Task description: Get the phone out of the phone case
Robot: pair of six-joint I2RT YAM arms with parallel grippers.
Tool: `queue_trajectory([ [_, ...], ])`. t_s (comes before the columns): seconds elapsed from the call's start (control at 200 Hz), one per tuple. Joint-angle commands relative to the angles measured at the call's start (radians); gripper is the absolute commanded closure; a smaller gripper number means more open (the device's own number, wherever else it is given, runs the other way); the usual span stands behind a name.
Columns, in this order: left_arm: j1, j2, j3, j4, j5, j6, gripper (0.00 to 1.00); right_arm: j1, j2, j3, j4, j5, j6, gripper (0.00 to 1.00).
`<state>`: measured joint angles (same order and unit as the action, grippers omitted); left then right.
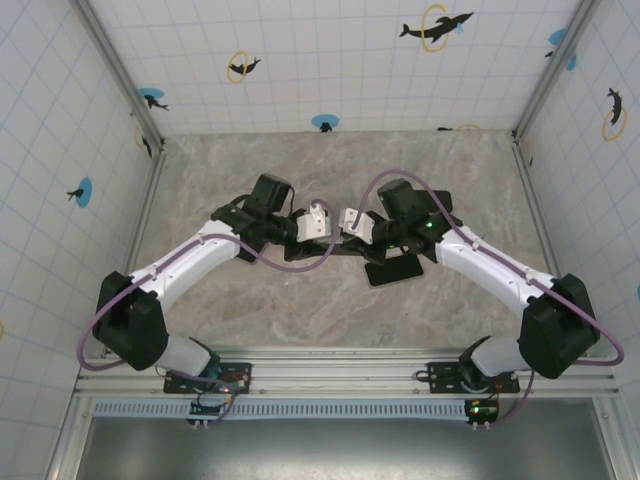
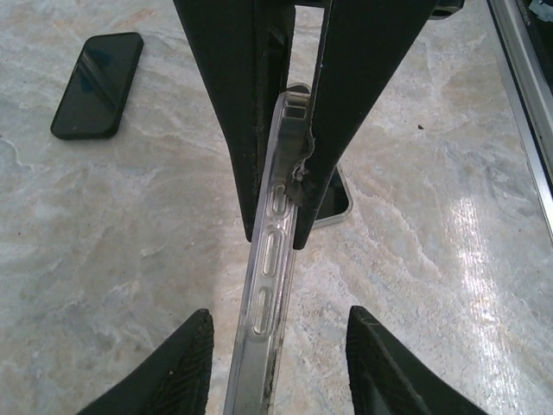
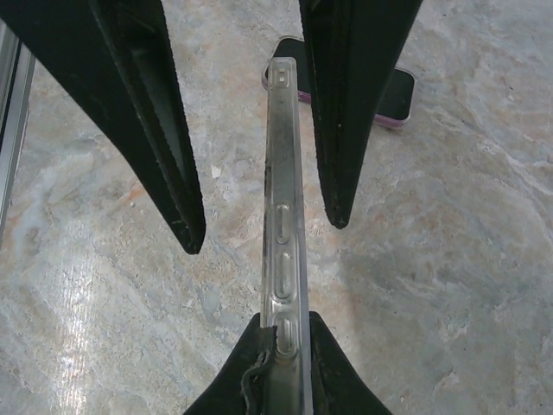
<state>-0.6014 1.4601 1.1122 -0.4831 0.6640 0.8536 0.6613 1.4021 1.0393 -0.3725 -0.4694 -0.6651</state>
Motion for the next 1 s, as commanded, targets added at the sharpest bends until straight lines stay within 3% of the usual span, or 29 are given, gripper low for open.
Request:
queue_trajectory([
  [0.0, -0.009, 0.025, 0.008, 0.008, 0.027, 0.042, 0.61, 0.012, -0.015, 0.024, 0.079, -0.054, 0.012, 0.88],
  [0.325, -0.009, 0.040, 0.037, -0.016, 0.006, 0.048, 0.89, 0.012, -0.031, -0.011, 0.144, -0.069, 0.065, 0.88],
  [0.52, -0.009, 0.047, 0.074, -0.053, 0.015, 0.044, 1.00, 0.009, -0.031, -0.018, 0.140, -0.063, 0.058, 0.85],
  [0.806, -0.009, 0.046, 0.133, -0.094, 0.059, 0.004, 1.00, -0.001, -0.035, -0.050, 0.150, -0.077, 0.056, 0.82],
  [0.996, -0.009, 0.036, 0.155, -0.097, 0.069, -0.011, 1.00, -0.010, -0.030, -0.065, 0.163, -0.084, 0.058, 0.68],
])
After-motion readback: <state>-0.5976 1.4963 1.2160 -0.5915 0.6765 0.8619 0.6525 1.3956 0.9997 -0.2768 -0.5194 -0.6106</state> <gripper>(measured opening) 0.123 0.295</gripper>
